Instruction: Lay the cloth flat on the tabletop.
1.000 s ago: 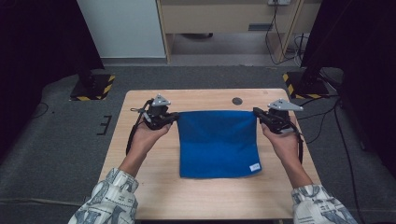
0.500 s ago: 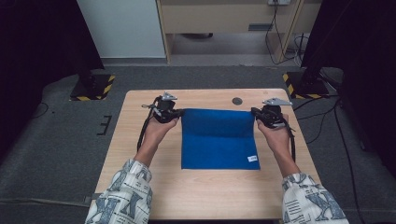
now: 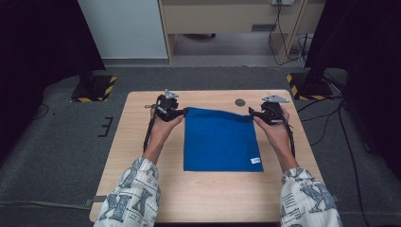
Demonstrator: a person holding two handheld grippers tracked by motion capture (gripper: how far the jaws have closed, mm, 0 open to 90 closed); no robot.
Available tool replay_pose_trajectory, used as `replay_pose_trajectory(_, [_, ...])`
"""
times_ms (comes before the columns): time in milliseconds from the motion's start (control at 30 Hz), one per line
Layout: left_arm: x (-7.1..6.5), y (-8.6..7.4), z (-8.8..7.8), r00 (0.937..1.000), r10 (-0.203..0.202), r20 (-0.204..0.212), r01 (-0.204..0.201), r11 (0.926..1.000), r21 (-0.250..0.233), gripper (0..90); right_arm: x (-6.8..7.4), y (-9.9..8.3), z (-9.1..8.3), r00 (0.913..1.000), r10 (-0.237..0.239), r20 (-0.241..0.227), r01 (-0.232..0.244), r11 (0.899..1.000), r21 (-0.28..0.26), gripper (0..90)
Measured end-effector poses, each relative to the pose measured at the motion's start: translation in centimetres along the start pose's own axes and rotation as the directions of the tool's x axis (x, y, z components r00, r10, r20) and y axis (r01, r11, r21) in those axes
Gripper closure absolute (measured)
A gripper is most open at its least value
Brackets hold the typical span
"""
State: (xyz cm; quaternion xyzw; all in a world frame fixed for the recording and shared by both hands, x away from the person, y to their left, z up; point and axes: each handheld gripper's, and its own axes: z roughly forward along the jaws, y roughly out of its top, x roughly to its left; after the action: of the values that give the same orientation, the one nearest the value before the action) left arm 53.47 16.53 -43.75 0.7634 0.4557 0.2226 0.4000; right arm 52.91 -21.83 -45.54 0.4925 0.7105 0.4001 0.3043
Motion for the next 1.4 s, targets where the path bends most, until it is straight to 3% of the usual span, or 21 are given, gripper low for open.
replay_pose_trajectory(100, [-0.1,0.0,-0.5,0.9999,-0.004,0.01,0.005,0.9999,-0.011,43.9,0.0,-0.3,-0.3,0.9999,0.002,-0.014,-0.002,1.0,0.009,26.4])
replay_pose_trajectory(233, [-0.4,-0.1,-0.7,0.9996,0.018,0.023,-0.018,0.9998,0.003,42.1,0.3,-0.4,-0.5,0.9988,-0.005,-0.048,0.007,0.999,0.038,24.3])
replay_pose_trajectory(567, [-1.2,0.0,-1.0,0.9971,0.04,0.065,-0.039,0.9992,-0.004,33.9,0.8,-0.6,-0.9,0.9963,-0.001,-0.086,0.004,1.0,0.028,24.1])
replay_pose_trajectory(800, [-1.2,-0.3,-1.3,0.9935,0.047,0.103,-0.048,0.9989,0.001,20.6,1.7,-0.5,-1.5,0.9869,-0.022,-0.16,0.027,0.999,0.031,21.9])
replay_pose_trajectory(967, [-1.1,-0.4,-1.5,0.9889,0.068,0.133,-0.068,0.9977,-0.006,12.9,2.4,-0.4,-1.9,0.9755,-0.022,-0.219,0.028,0.999,0.026,21.3])
replay_pose_trajectory(1167, [-1.4,-0.4,-1.8,0.9825,0.087,0.165,-0.085,0.9962,-0.019,9.2,3.2,-0.4,-2.0,0.9699,-0.019,-0.243,0.026,0.999,0.026,16.2])
replay_pose_trajectory(1367, [-1.8,-0.6,-2.0,0.978,0.108,0.179,-0.106,0.9941,-0.022,7.6,3.7,-0.5,-2.1,0.9689,-0.02,-0.247,0.029,0.999,0.034,18.2])
replay_pose_trajectory(1400, [-2.0,-0.6,-2.1,0.9768,0.126,0.173,-0.125,0.992,-0.02,7.6,4.1,-0.5,-2.2,0.9644,-0.032,-0.262,0.045,0.998,0.042,18.8])
